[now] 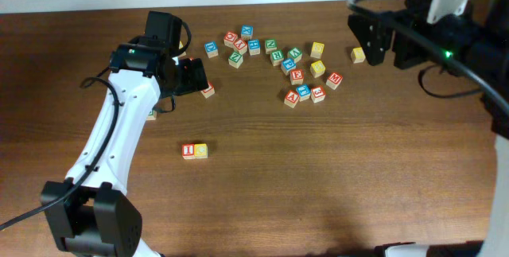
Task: Spell out ICRA
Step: 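Lift the right arm from rest and move it over the pile's right side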
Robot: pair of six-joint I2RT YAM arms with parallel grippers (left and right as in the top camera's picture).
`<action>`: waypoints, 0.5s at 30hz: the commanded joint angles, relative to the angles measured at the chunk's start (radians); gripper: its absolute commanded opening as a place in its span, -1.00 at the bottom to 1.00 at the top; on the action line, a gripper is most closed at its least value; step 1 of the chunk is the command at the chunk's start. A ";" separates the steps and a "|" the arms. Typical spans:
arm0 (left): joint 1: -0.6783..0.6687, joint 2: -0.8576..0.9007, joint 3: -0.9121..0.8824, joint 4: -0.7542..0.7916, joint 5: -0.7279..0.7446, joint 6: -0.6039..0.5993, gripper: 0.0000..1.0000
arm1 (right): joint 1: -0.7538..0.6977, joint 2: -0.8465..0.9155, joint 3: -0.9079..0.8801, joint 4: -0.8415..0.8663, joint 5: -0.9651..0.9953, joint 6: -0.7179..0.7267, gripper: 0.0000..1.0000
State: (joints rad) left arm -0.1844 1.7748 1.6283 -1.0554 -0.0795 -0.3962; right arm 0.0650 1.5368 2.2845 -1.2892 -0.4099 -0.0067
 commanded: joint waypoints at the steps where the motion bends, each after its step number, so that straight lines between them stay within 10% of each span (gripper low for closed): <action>1: 0.000 0.000 0.018 -0.001 -0.008 0.009 0.98 | -0.008 0.060 0.023 -0.031 -0.001 -0.023 0.96; 15: 0.000 0.000 0.018 -0.001 -0.008 0.008 0.98 | -0.008 0.181 0.022 -0.076 0.003 -0.024 0.96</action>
State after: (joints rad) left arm -0.1844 1.7748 1.6283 -1.0557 -0.0795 -0.3962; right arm 0.0650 1.7123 2.2879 -1.3598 -0.4095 -0.0257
